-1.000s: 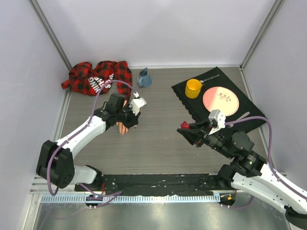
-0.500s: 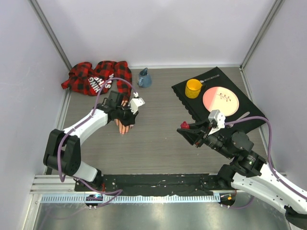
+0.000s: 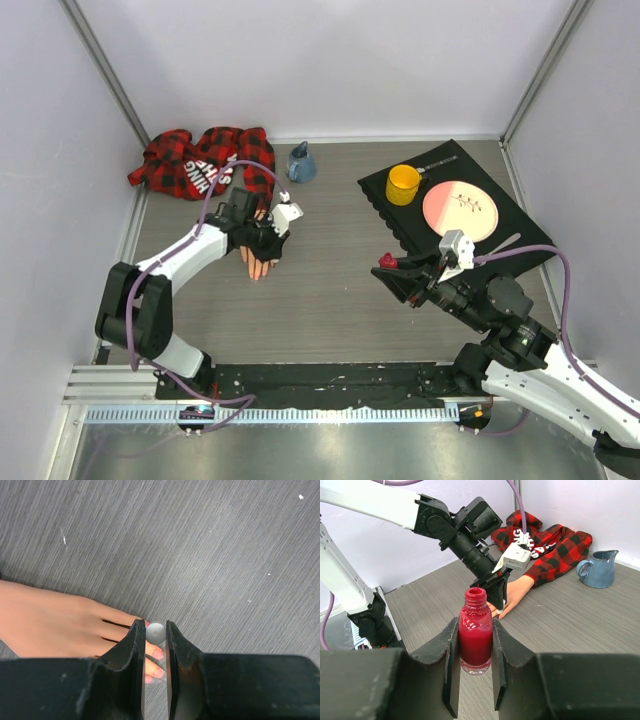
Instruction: Paint the nails
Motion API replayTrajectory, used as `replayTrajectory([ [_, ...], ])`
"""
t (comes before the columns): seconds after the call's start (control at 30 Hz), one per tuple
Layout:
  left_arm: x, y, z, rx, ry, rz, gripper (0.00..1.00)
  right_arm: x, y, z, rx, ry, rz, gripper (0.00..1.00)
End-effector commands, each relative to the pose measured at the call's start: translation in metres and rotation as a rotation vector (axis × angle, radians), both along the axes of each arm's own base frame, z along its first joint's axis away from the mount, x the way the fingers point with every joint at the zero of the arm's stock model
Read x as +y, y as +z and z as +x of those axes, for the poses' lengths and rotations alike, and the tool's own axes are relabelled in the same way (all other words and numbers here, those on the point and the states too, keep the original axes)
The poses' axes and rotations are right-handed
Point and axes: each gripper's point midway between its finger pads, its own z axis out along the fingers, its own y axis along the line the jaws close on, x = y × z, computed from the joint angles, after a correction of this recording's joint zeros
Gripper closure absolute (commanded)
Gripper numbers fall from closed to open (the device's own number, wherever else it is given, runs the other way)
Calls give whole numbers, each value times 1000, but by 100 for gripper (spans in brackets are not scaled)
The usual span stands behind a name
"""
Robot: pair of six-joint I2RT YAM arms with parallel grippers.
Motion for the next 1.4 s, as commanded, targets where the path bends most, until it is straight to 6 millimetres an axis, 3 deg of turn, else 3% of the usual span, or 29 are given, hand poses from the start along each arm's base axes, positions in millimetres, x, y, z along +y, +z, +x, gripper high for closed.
replayTrajectory([
  [0.0, -3, 12, 19, -63, -2, -19, 100, -2, 14, 1, -46, -13, 41, 99],
  [1.37, -1, 8, 31, -66, 39, -21, 100, 2, 11, 2, -37, -4, 30, 99],
])
